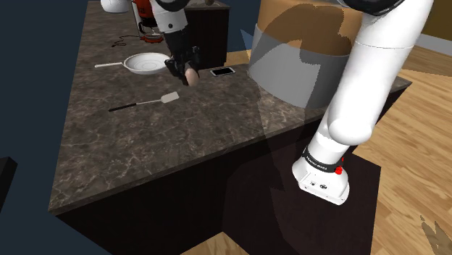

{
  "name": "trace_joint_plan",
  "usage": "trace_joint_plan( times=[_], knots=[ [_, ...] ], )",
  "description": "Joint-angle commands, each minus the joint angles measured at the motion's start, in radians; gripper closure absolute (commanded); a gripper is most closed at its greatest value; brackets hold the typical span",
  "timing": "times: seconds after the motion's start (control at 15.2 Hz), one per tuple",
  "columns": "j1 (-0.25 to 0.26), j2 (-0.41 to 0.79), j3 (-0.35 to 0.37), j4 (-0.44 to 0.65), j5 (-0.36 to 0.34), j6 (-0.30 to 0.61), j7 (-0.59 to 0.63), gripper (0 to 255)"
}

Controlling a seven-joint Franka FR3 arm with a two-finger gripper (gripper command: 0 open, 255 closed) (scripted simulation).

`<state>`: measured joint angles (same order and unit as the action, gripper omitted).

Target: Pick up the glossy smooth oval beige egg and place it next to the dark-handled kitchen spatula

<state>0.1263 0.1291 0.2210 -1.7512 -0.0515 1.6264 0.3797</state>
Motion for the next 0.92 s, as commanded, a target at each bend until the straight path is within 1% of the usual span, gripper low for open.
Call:
trace_joint_plan(
  times=[0.0, 0.2, 0.86],
  knots=[
    [0.018, 0.097, 0.009, 0.126, -0.016, -0.032, 0.028, 255],
    [0.047, 0.220, 0.016, 0.298, -0.037, -0.085, 0.057, 255],
    [0.044, 0.235, 0.012, 0.184, -0.041, 0.043, 0.063, 255]
  ],
)
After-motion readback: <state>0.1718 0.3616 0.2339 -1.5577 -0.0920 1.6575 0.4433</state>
